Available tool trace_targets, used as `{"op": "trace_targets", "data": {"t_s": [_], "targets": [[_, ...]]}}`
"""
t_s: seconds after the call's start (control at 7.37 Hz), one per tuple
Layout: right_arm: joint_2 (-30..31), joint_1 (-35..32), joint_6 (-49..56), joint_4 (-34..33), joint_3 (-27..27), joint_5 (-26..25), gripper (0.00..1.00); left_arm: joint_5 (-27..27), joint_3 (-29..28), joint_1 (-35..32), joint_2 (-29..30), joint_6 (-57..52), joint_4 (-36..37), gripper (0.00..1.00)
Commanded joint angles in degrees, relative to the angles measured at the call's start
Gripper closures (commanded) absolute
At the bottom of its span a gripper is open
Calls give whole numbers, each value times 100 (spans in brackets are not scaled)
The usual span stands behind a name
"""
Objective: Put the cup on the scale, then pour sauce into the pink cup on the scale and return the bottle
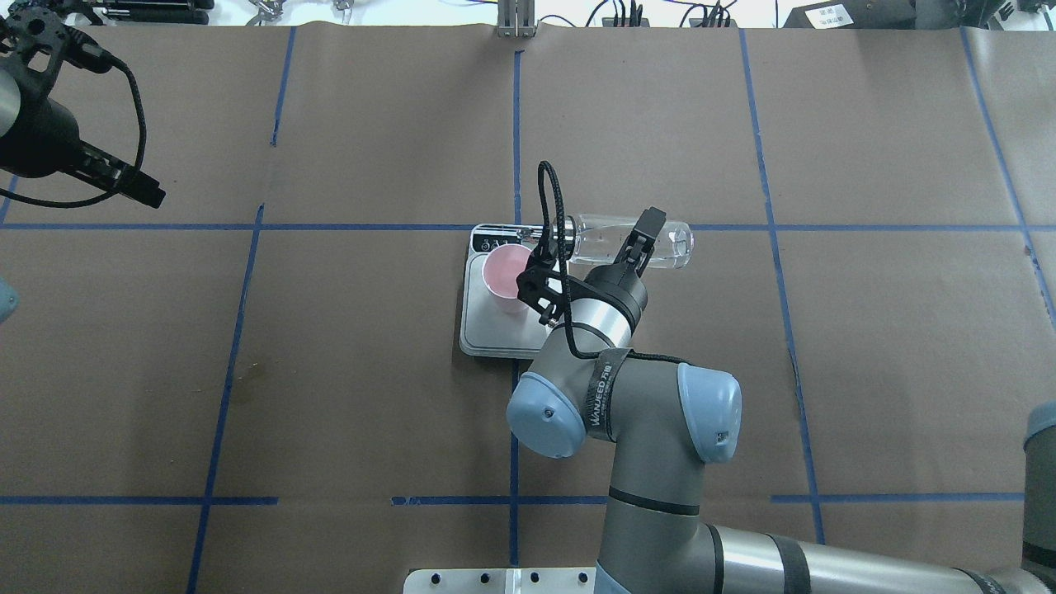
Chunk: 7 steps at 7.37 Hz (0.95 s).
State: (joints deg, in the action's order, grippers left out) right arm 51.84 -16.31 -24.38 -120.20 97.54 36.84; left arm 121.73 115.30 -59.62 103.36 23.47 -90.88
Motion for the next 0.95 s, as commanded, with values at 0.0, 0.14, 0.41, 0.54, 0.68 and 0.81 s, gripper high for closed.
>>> {"op": "trace_targets", "data": {"t_s": [0.0,0.14,0.41,0.54,0.68,0.81], "targets": [[-43,-4,564,-73,-50,-229,100,0,-8,-6,0,0,0,26],[-34,5,627,-108,-59,-283,100,0,-16,-6,0,0,0,26],[-34,5,1014,-231,-59,-423,100,0,-8,-6,-9,0,0,26],[-34,5,1319,-240,-59,-528,100,0,-16,3,-9,0,0,26],[-25,-4,1435,-240,-59,-573,100,0,-8,-6,-9,0,0,26],[-16,-4,1549,-240,-59,-625,100,0,-8,-6,-9,0,0,25]]}}
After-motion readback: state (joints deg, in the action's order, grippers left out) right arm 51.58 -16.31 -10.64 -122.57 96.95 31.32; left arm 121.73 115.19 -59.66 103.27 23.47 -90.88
